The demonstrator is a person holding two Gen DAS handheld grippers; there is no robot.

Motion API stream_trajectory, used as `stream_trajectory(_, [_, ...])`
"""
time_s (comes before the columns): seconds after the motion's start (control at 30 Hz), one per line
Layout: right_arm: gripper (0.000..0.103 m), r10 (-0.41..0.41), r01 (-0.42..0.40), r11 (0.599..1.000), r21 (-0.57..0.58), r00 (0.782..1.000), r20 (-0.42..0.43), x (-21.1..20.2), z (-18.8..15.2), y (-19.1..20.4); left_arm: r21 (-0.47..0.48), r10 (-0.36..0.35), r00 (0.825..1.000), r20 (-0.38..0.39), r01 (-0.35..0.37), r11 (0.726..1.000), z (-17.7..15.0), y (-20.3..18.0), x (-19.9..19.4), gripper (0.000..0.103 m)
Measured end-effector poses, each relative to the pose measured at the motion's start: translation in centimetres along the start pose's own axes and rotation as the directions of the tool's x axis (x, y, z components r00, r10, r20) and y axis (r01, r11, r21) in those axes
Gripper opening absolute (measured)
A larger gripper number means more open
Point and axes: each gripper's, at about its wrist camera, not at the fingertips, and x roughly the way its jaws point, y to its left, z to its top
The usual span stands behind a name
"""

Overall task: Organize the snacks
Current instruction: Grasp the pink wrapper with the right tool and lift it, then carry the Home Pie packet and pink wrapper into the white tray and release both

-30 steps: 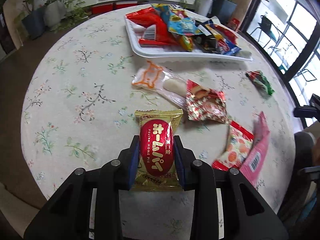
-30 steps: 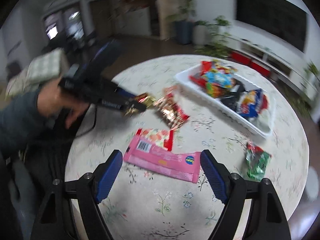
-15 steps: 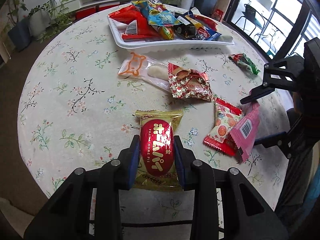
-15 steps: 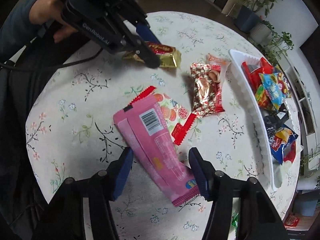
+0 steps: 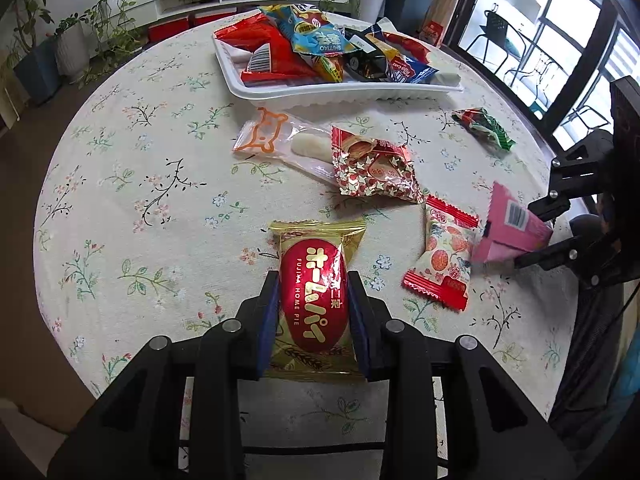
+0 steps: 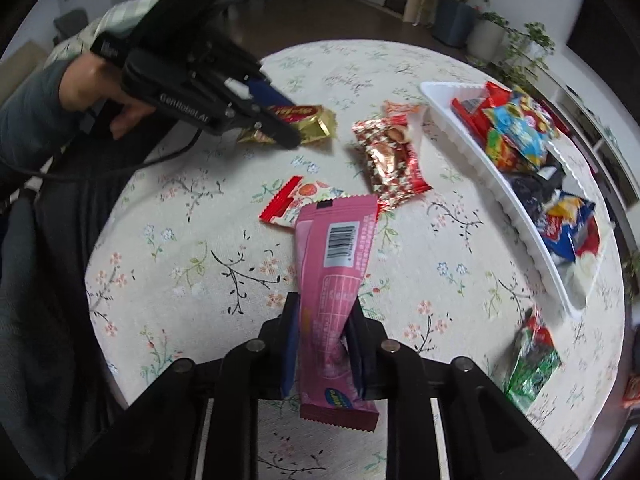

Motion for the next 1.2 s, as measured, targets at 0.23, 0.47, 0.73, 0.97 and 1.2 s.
stream_trajectory(0.23, [0.022, -0.008, -0.023, 0.981, 0.191, 0.986, 0.164, -3.3, -2.0, -0.5, -0.030, -0.030, 0.999, 0.034, 0.031, 0.999, -0.3, 0.2, -1.1, 0.029])
stream_trajectory(0.47, [0.022, -0.030, -0.114, 0.920, 0.375, 0.933, 0.358, -6.5, -2.7, -1.7, -0.071, -0.082, 0.990, 0.114, 0.090, 0.993, 0.1, 0.6, -4.0, 0.029])
stream_trajectory(0.73, [0.022, -0.140, -0.154, 0.812, 0.563, 0.885, 0.444, -8.8, -3.9, -5.4, -0.075, -0.144, 0.971, 0.191, 0.160, 0.984, 3.5, 0.2, -6.5, 0.029])
stream_trajectory(0.97, [0.022, -0.248, -0.125, 0.750, 0.649, 0.857, 0.452, -11.1, -3.0, -8.8, -0.056, -0.151, 0.955, 0.253, 0.171, 0.984, 9.0, 0.2, -7.7, 0.029])
stream_trajectory(1.2, [0.022, -0.309, -0.102, 0.706, 0.701, 0.846, 0.434, -12.8, 0.3, -12.8, -0.115, -0.118, 0.946, 0.303, 0.159, 0.980, 15.8, 2.2, -7.5, 0.029])
